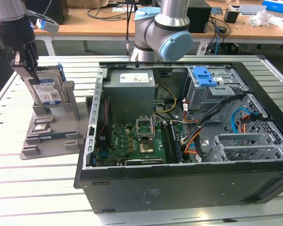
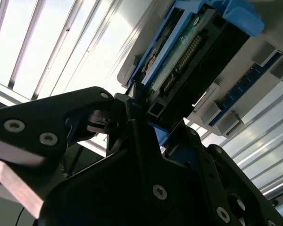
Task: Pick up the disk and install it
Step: 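Pick up the disk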
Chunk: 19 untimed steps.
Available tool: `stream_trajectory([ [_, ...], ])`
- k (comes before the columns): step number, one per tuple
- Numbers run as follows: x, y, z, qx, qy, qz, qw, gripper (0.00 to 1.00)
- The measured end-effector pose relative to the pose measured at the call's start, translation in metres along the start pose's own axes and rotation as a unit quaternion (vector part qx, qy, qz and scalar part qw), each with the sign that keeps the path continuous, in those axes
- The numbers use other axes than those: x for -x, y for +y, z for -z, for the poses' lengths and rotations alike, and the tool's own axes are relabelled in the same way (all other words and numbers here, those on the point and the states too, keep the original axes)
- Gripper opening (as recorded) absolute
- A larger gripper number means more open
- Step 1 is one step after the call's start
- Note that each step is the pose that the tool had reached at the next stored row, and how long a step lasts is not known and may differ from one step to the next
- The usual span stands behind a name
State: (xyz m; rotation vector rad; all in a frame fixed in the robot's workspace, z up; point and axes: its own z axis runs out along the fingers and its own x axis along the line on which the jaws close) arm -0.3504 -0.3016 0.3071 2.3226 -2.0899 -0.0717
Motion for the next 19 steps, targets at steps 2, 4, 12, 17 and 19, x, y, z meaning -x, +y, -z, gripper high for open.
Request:
stream_trajectory([
  [2, 0.0000, 0.0001, 0.0011, -0.0001, 0.0000, 0.000, 1.0000, 0.37],
  [4, 0.0001, 0.0002, 0.0034, 0.0000, 0.0000, 0.000, 1.0000, 0.37],
  [12, 0.0011, 0.0019, 0.0440, -0.0001, 0.0000, 0.000, 1.0000, 0.37],
  [17, 0.0013, 0.0023, 0.0532, -0.0001, 0.0000, 0.000, 1.0000, 0.37],
  [19, 0.0013, 0.0024, 0.0560, -0.0001, 0.0000, 0.000, 1.0000, 0.37],
])
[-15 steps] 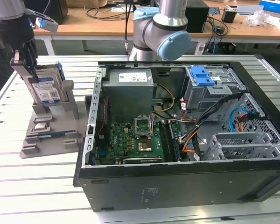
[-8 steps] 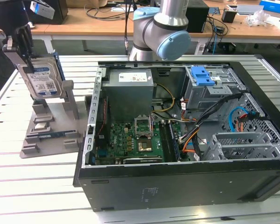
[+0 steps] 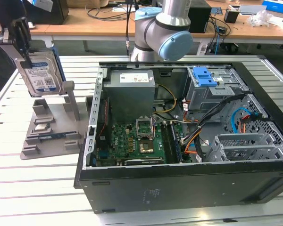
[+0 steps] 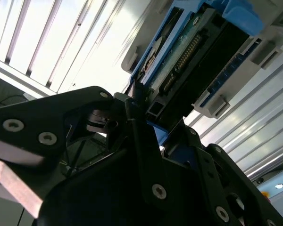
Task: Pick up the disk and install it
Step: 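Pick up the disk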
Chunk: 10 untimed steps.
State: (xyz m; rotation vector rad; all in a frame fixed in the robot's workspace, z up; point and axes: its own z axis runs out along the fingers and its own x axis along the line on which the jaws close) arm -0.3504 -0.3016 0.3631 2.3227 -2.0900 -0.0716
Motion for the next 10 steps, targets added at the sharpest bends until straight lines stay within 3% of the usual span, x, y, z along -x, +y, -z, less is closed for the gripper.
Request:
stream_trajectory([
  [10, 0.0002, 0.0005, 0.0110, 0.0000, 0.0000, 0.000, 1.0000, 0.37],
])
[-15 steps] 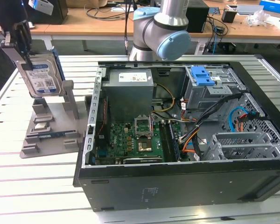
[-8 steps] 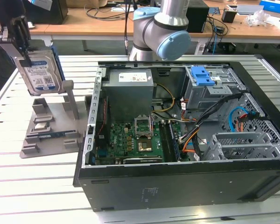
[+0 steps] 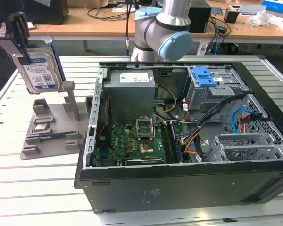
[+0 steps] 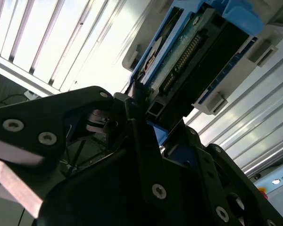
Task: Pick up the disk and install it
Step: 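Pick up the disk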
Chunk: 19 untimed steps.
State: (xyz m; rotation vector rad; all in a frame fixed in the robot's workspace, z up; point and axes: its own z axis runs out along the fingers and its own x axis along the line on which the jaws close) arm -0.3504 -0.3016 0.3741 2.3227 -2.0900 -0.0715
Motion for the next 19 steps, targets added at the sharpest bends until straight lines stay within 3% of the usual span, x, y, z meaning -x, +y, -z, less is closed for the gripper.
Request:
stream_trajectory([
  [19, 0.0004, 0.0008, 0.0193, 0.0001, 0.0000, 0.000, 1.0000, 0.37],
])
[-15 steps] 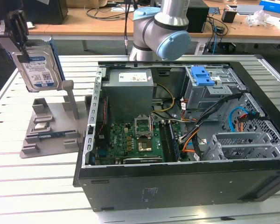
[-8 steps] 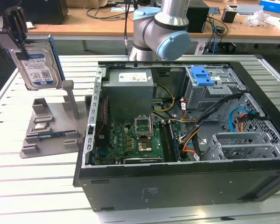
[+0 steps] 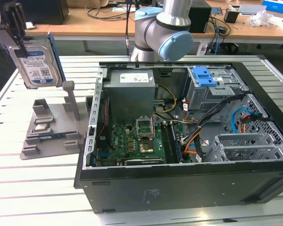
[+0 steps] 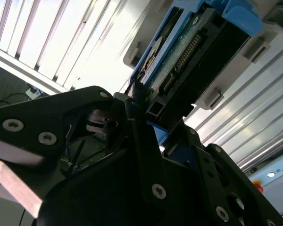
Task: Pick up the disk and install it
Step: 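Pick up the disk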
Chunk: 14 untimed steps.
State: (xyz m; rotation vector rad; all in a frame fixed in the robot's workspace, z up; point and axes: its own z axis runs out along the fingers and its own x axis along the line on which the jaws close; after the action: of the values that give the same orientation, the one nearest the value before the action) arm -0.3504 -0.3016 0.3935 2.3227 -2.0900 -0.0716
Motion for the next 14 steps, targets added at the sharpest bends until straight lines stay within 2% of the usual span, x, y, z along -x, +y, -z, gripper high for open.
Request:
stream_trajectory([
  [14, 0.0003, 0.0006, 0.0146, 0.0000, 0.0000, 0.000, 1.0000, 0.37],
])
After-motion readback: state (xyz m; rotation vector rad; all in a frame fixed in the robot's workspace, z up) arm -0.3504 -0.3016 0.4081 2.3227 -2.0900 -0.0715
